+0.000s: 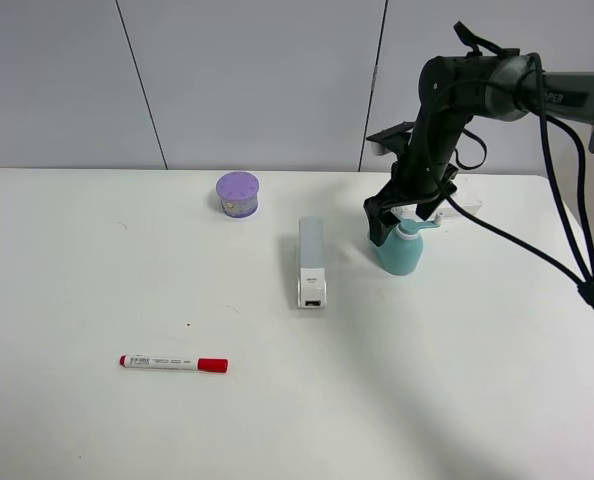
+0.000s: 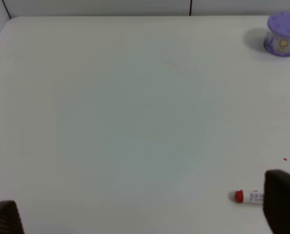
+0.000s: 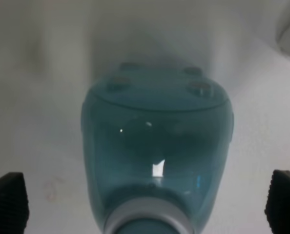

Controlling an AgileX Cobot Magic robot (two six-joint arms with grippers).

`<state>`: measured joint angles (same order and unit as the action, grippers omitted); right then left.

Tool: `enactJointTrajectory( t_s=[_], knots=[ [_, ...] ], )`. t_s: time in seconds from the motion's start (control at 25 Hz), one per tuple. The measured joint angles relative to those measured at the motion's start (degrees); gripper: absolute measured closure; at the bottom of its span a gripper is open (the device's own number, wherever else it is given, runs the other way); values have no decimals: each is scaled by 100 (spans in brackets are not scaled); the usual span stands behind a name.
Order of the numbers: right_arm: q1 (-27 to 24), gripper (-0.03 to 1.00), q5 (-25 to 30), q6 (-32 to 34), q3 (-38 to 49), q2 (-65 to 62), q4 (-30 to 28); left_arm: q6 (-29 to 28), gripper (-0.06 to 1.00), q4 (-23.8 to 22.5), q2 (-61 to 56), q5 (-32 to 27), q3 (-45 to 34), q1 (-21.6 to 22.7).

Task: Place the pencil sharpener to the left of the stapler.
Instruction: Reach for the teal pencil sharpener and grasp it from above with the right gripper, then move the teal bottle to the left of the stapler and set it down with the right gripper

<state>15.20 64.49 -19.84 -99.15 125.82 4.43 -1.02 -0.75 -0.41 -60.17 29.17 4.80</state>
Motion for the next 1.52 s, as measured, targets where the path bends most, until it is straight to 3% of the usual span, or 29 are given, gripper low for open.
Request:
enactJointTrajectory(
  t_s=[0.6, 0.88, 1.12, 1.24, 1.32, 1.52],
  knots=[
    [0, 6, -77, -94, -2, 341, -94, 0, -5, 0, 0, 0, 0, 0],
    [0, 31, -108, -94, -2, 364, -185, 0, -5, 0, 0, 0, 0, 0],
    [17, 31, -129, 122, -2, 360, -191, 0, -5, 0, 0, 0, 0, 0],
    [19, 31, 182, 176, -104, 302, -191, 0, -5, 0, 0, 0, 0, 0],
    [53, 31, 449, 254, -355, 185, -197, 0, -5, 0, 0, 0, 0, 0],
    [264, 31, 474, 807, -990, -398, -180, 0, -5, 0, 0, 0, 0, 0]
  ],
)
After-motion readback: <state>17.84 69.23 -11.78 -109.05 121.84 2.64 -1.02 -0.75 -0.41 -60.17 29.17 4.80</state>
